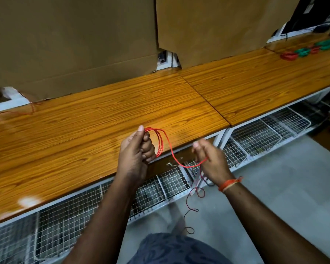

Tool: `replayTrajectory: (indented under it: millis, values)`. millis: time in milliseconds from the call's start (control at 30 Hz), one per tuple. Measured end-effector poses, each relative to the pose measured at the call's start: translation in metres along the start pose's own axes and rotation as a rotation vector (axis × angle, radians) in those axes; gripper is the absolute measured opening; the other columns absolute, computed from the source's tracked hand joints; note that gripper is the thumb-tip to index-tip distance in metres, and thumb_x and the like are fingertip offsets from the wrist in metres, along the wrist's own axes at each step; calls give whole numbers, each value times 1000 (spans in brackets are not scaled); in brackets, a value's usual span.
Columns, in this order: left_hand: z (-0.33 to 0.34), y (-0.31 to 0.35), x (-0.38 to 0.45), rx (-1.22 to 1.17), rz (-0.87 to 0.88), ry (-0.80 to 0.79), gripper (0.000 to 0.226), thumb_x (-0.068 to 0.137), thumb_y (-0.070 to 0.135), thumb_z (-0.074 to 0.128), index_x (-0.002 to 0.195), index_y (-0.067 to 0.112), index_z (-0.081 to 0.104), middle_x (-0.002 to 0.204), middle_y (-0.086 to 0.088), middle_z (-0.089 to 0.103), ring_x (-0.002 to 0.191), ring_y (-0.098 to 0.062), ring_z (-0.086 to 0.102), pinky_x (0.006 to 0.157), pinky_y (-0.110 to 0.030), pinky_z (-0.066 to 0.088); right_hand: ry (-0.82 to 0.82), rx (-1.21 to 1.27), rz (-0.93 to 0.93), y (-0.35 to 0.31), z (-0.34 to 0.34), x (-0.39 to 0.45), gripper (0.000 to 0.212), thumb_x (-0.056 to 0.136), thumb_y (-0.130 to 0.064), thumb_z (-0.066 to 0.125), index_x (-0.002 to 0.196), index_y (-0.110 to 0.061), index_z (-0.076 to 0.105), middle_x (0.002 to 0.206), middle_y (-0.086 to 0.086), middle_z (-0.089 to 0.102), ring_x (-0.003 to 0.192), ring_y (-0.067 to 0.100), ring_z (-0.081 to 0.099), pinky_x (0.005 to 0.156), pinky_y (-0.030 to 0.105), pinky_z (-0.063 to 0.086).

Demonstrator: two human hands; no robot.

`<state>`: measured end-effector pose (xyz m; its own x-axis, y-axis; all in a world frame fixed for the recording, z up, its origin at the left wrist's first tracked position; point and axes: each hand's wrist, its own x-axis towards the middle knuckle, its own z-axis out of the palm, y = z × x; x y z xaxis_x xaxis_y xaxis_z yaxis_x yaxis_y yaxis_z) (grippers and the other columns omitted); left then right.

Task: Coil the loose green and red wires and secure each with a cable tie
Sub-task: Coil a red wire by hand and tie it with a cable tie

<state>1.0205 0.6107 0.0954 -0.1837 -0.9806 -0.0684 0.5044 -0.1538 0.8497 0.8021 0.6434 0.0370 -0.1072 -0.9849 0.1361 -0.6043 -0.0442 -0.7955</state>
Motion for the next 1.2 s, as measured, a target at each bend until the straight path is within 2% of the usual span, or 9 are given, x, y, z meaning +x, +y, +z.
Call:
replayTrajectory:
  millis: [100, 267, 333, 433, 500, 733, 1033, 1133, 1200]
  values:
    - [0, -1, 0, -49, -36, -8, 32, 105, 32, 47, 77, 17, 48, 49, 11, 30, 39, -4, 25, 38, -19, 24, -238, -99, 171, 16, 5, 0, 36, 110, -34, 42, 79, -20, 55, 70, 3, 61, 65, 18, 59, 71, 45, 56]
    - [1, -7, -2, 21, -62, -19, 35, 107, 32, 45, 75, 17, 48, 50, 10, 30, 40, -4, 24, 39, -19, 22, 117, 83, 29, -10, -22, 24, 29, 106, -32, 52, 86, -14, 61, 78, 3, 67, 69, 8, 63, 61, 27, 51]
    - [1, -10, -1, 40, -67, -14, 36, 107, 31, 45, 75, 17, 49, 51, 10, 30, 41, -5, 24, 39, -19, 21, -221, 3, 47, -15, -31, 28, 9, 97, -12, 66, 91, -18, 65, 87, -3, 69, 73, 4, 62, 67, 25, 52]
    - [0, -11, 0, 60, -72, -11, 36, 108, 32, 45, 75, 18, 51, 52, 9, 32, 42, -6, 25, 41, -19, 20, -864, 76, 208, -17, -30, 17, 25, 90, -5, 73, 111, -19, 69, 101, 4, 72, 90, 18, 71, 88, 38, 60]
    - [-2, -12, 2, 87, -77, 9, 36, 108, 33, 45, 75, 18, 51, 52, 9, 33, 42, -6, 25, 41, -20, 20, -959, 252, 129, -19, -24, 8, 32, 91, -14, 75, 121, -17, 66, 100, 9, 72, 101, 30, 72, 94, 44, 58]
    - [-6, -14, 2, 105, -128, 7, 40, 109, 35, 40, 76, 17, 51, 53, 7, 30, 42, -7, 24, 42, -22, 20, -160, 381, 71, -19, -1, 4, 15, 103, -23, 59, 93, -17, 69, 81, -5, 66, 71, -1, 61, 71, 22, 48]
    - [-20, 3, 15, -528, -150, 87, 37, 110, 33, 36, 78, 20, 49, 49, 11, 32, 39, -2, 27, 42, -17, 24, -201, 299, 62, 25, 18, -23, 10, 98, -17, 67, 99, -27, 69, 93, -3, 70, 93, 15, 68, 82, 32, 57]
    - [-24, 3, 17, -505, -120, 146, 34, 110, 34, 36, 82, 19, 49, 51, 11, 33, 41, -3, 29, 43, -17, 28, -64, 218, 1, 25, 16, -24, 15, 99, -13, 66, 96, -28, 70, 84, -3, 68, 83, 17, 67, 74, 44, 59]
    - [-22, -4, 17, -323, -77, 199, 33, 111, 35, 36, 86, 17, 49, 54, 9, 36, 44, -5, 33, 44, -19, 32, -33, 66, -168, 10, 11, -19, 13, 97, -10, 68, 97, -22, 74, 85, -10, 66, 82, 8, 64, 69, 30, 55]
